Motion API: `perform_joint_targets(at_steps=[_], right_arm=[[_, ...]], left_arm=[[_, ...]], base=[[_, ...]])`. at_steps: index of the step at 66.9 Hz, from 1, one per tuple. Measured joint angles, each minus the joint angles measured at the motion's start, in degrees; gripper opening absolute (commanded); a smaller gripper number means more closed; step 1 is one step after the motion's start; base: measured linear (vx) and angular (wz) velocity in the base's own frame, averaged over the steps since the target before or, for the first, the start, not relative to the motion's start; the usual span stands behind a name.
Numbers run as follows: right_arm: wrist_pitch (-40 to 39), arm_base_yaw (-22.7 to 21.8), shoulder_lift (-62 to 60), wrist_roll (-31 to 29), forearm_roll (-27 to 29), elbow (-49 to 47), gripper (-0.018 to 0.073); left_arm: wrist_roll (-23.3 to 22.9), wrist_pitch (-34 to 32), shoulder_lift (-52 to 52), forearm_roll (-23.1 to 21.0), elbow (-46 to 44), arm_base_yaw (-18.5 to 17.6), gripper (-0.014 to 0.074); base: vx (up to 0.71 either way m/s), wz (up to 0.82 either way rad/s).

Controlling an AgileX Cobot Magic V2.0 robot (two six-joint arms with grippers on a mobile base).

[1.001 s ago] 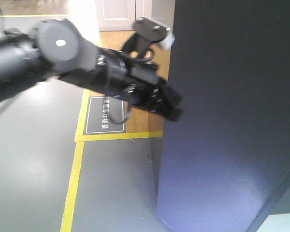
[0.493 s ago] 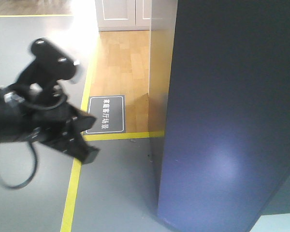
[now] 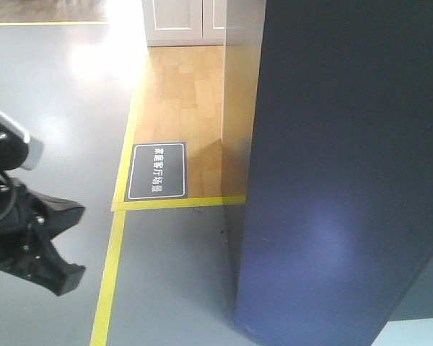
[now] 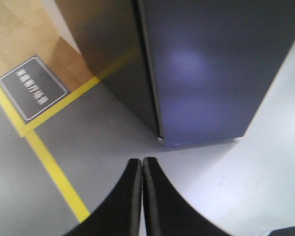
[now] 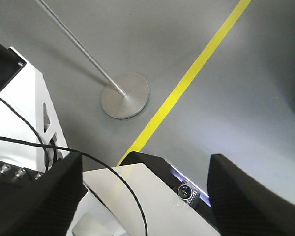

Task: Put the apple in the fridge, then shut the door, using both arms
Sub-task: 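Bring the right gripper against the front of the fridge door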

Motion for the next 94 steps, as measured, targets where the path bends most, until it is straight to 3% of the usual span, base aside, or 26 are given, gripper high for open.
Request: perform_joint_targets(at_steps=[12, 34, 51, 78, 88, 94], right_arm=[[-2.0, 0.0, 0.2, 0.6, -1.8, 0.0, 0.0405], [-6.2, 0.0, 11.1, 2.5, -4.6, 0.0, -0.0012], [-16.0, 0.0, 19.0, 2.5, -9.4, -0.8, -0.0006], [-23.6, 0.0, 28.5, 22.6, -38.8, -12.1, -0.0003], [-24.1, -0.6, 34.2, 23.7, -43.4, -15.6, -0.0003], [-24.1, -3.5, 38.7, 22.6, -43.7, -18.3, -0.0003]], left_arm=[[-1.5, 0.2, -0.3, 2.5, 0.5, 0.0, -0.0006], [-1.6, 0.2, -0.3, 2.7, 0.5, 0.0, -0.0006], [-1.6, 0.2, -0.3, 2.7, 0.5, 0.0, -0.0006], [-1.7, 0.2, -0.3, 2.7, 0.5, 0.0, -0.0006], [-1.7, 0.2, -0.3, 2.7, 0.5, 0.0, -0.0006], [-1.7, 0.2, -0.3, 2.7, 0.5, 0.0, -0.0006]], base=[[0.0, 0.0], [0.0, 0.0], [0.0, 0.0], [0.0, 0.0], [0.0, 0.0], [0.0, 0.0]])
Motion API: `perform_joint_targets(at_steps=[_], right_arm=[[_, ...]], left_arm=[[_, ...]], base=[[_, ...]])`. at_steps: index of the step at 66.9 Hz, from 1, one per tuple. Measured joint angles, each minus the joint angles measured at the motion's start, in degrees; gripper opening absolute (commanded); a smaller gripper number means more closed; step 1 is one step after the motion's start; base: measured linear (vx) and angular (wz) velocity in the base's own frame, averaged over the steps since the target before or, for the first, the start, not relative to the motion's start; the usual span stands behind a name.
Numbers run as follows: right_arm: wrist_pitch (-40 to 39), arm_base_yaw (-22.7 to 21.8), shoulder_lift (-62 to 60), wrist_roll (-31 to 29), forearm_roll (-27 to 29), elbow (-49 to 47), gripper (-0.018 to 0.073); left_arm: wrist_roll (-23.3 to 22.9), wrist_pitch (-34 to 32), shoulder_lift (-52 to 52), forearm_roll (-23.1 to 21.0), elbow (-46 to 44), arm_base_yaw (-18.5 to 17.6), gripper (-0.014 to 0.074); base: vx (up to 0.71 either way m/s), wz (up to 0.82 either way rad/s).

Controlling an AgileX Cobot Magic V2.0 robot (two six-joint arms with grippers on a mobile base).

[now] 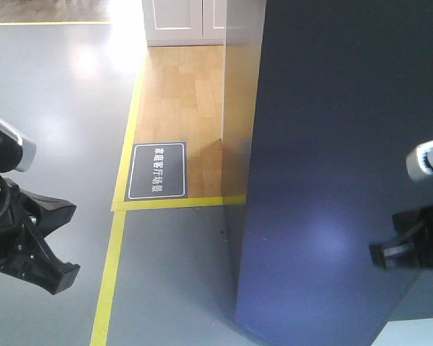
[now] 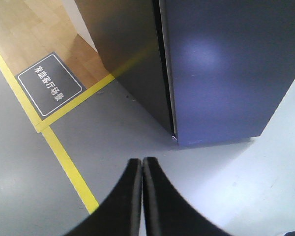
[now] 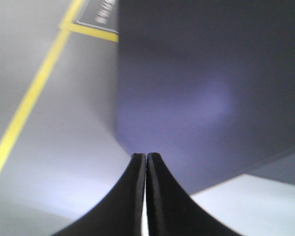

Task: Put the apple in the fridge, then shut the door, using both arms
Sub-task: 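Bring the right gripper against the front of the fridge door, then press the fridge door fully shut with the right gripper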

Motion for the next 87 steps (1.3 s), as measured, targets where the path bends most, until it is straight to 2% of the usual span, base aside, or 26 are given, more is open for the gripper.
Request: perform_joint_targets(at_steps=[5, 10, 21, 30, 43, 66, 87], right_arm=[[0.0, -4.4, 3.0, -2.2, 1.0, -2.0, -0.0003], [-0.6, -10.3, 5.1, -6.7, 4.4, -4.4, -0.0003], [-5.7, -21.5, 6.6, -17.3, 16.7, -7.7, -0.0003], [-11.5, -27.9, 6.9, -23.3, 24.0, -8.9, -0.0003], [-16.6, -30.0, 9.8, -27.6, 27.6, -11.9, -0.0003], [-28.3, -30.0, 18.5, -28.0, 28.3, -17.2, -0.0003], [-26.7, -29.9, 31.0, -28.2, 28.6, -28.6, -0.0003]], left_arm=[[0.0, 0.0, 0.0, 0.0, 0.0, 0.0, -0.0006], [0.0, 0.0, 0.0, 0.0, 0.0, 0.0, -0.0006], [0.0, 0.0, 0.0, 0.0, 0.0, 0.0, -0.0006], [0.0, 0.0, 0.0, 0.0, 0.0, 0.0, -0.0006], [0.0, 0.0, 0.0, 0.0, 0.0, 0.0, -0.0006], [0.0, 0.0, 0.0, 0.0, 0.0, 0.0, -0.0006], [0.0, 0.0, 0.0, 0.0, 0.0, 0.0, -0.0006]], base=[[0.0, 0.0], [0.0, 0.0], [0.0, 0.0], [0.0, 0.0], [0.0, 0.0], [0.0, 0.0], [0.0, 0.0]])
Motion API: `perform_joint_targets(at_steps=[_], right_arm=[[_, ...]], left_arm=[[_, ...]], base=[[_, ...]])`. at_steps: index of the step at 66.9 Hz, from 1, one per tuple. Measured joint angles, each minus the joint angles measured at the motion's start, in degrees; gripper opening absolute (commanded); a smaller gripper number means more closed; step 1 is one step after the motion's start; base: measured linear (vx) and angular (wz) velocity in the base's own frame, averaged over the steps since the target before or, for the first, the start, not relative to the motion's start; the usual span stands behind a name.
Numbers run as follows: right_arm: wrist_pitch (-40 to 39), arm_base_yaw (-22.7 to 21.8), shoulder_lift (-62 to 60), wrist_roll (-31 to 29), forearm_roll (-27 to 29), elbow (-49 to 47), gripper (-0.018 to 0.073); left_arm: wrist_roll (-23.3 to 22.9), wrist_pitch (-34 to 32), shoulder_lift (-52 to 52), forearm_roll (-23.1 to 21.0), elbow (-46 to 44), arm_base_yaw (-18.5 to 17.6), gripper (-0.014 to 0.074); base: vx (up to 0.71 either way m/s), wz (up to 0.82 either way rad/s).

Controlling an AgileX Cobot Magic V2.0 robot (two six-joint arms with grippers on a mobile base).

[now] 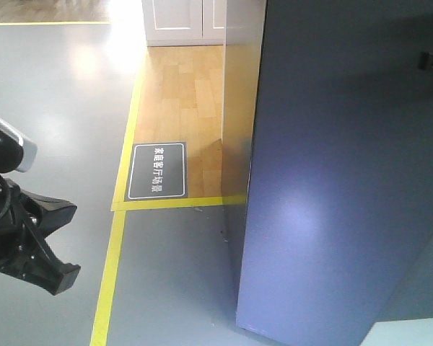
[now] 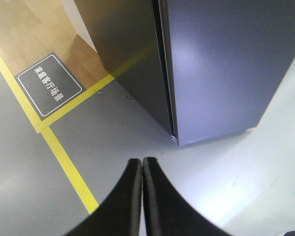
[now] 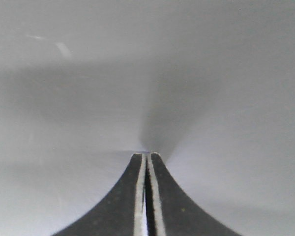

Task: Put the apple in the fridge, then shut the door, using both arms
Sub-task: 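Press the fridge door fully shut with the right gripper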

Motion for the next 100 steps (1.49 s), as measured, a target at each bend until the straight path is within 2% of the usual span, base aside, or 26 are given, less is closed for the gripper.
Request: perform_joint_targets(at_steps=[10, 21, 28, 50, 70, 80, 93, 100], right_arm=[[0.7, 0.0, 7.8, 0.0, -0.1, -7.0, -0.0003], [5.3, 0.0, 13.0, 0.0, -0.6, -13.2, -0.0003], [4.9, -0.1, 15.8, 0.0, -0.7, -16.2, -0.0003], [6.4, -0.3, 18.6, 0.0, -0.7, -16.7, -0.0003], [15.8, -0.3, 14.4, 0.0, -0.4, -16.7, -0.0003], [19.6, 0.8, 9.8, -0.4, 0.1, -13.3, -0.0003], [19.8, 4.6, 1.1, -0.8, -0.1, -1.7, -0.0003], [20.4, 7.2, -3.6, 0.3, -2.2, 4.5, -0.0003]], left_arm=[[0.0, 0.0, 0.0, 0.0, 0.0, 0.0, -0.0006], [0.0, 0.0, 0.0, 0.0, 0.0, 0.0, -0.0006], [0.0, 0.0, 0.0, 0.0, 0.0, 0.0, -0.0006], [0.0, 0.0, 0.0, 0.0, 0.0, 0.0, -0.0006], [0.0, 0.0, 0.0, 0.0, 0.0, 0.0, -0.0006], [0.0, 0.0, 0.0, 0.0, 0.0, 0.0, -0.0006], [0.0, 0.0, 0.0, 0.0, 0.0, 0.0, -0.0006], [0.0, 0.0, 0.0, 0.0, 0.0, 0.0, -0.0006]], base=[[0.0, 0.0], [0.0, 0.0], [0.0, 0.0], [0.0, 0.0], [0.0, 0.0], [0.0, 0.0], [0.0, 0.0], [0.0, 0.0]])
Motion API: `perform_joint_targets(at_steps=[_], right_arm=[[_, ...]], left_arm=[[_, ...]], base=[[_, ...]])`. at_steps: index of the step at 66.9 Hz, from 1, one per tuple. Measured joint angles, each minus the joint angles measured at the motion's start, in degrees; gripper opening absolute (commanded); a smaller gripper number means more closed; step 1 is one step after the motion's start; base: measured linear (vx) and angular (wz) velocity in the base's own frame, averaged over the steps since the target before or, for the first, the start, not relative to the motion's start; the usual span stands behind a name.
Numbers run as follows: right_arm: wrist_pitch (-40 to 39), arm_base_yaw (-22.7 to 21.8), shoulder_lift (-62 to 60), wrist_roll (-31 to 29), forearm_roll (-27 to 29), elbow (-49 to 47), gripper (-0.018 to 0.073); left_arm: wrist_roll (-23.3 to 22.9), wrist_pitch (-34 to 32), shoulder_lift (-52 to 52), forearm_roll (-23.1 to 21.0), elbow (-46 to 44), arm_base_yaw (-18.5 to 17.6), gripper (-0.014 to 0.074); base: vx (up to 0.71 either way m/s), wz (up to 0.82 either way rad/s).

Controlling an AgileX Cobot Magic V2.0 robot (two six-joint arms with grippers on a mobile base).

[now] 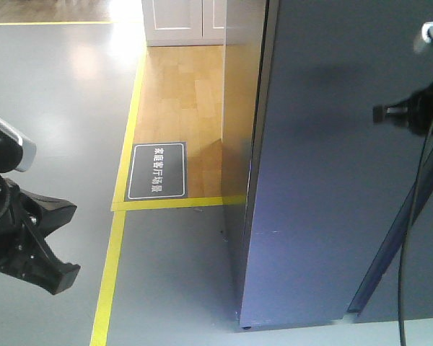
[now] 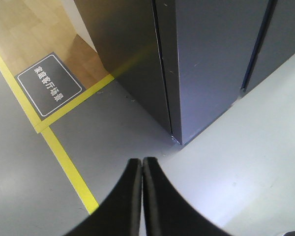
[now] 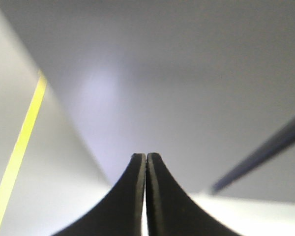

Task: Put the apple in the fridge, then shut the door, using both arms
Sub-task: 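Press the fridge door fully shut with the right gripper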

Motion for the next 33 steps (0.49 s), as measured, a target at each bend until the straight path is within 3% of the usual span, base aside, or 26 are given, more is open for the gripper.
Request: perform_joint_targets(at_steps=[20, 33], right_arm=[[4.3, 8.4, -14.8, 14.9, -15.4, 15.3, -0.0003], [8.3, 13.2, -26.7, 18.0, -15.2, 22.6, -0.0003]], left_arm=[[0.0, 0.0, 0.0, 0.0, 0.0, 0.0, -0.0006], [0.0, 0.0, 0.0, 0.0, 0.0, 0.0, -0.0006]], base=[[0.0, 0.0], [0.0, 0.0]])
